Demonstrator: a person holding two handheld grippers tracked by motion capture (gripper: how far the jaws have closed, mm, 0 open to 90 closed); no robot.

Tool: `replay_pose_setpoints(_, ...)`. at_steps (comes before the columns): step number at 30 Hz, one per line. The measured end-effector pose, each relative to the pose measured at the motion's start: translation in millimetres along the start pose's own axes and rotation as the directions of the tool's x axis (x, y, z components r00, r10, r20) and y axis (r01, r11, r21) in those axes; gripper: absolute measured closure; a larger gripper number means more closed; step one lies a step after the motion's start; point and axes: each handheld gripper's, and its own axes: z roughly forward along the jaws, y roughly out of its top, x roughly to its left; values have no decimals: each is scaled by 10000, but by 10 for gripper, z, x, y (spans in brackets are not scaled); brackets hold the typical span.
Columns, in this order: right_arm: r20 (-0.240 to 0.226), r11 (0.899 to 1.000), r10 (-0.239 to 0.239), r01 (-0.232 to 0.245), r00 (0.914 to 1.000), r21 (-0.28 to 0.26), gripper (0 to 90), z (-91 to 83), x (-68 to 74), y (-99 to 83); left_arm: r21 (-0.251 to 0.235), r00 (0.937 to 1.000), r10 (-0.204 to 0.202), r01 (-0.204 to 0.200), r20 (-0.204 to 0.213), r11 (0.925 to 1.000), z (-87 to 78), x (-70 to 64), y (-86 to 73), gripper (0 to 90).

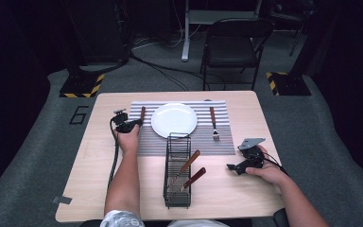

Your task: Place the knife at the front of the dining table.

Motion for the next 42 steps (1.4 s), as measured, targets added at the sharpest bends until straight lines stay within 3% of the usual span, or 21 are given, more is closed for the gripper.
replay_pose_setpoints(7, -2, 10000, 16, -16, 10000, 12, 0, -1, 1, 0, 112, 9999, -70, 71, -95, 9999, 19, 26, -14, 797)
replay_pose_setpoints(17, 4, 10000, 27, -27, 10000, 6, 0, -1, 2, 0, 110, 9995, -143, 146, -269, 9998, -17, 43, -4, 691)
replay_pose_setpoints(25, 1, 10000, 31, -31, 10000, 4, 0, -1, 2, -1, 212, 9967, 524, -511, -626, 9985, -156, 57, 47, 608)
replay_pose_setpoints(30, 6, 10000, 38, -38, 10000, 8, 0, -1, 2, -1, 210, 9957, 777, -767, -501, 9968, -281, 23, 92, 556)
replay_pose_setpoints(31, 6, 10000, 18, -18, 10000, 1, 0, -1, 1, -1, 238, 9931, 1066, -1055, -498, 9941, -339, 7, 112, 543)
replay_pose_setpoints(35, 5, 10000, 22, -22, 10000, 1, 0, -1, 1, -1, -265, 9921, 1197, -1207, -376, 9923, -421, -5, 114, 530)
replay_pose_setpoints(42, 4, 10000, 14, -14, 10000, 1, 0, -1, 1, -1, -513, 9917, 1252, -1267, -300, 9906, -614, 1, 127, 501)
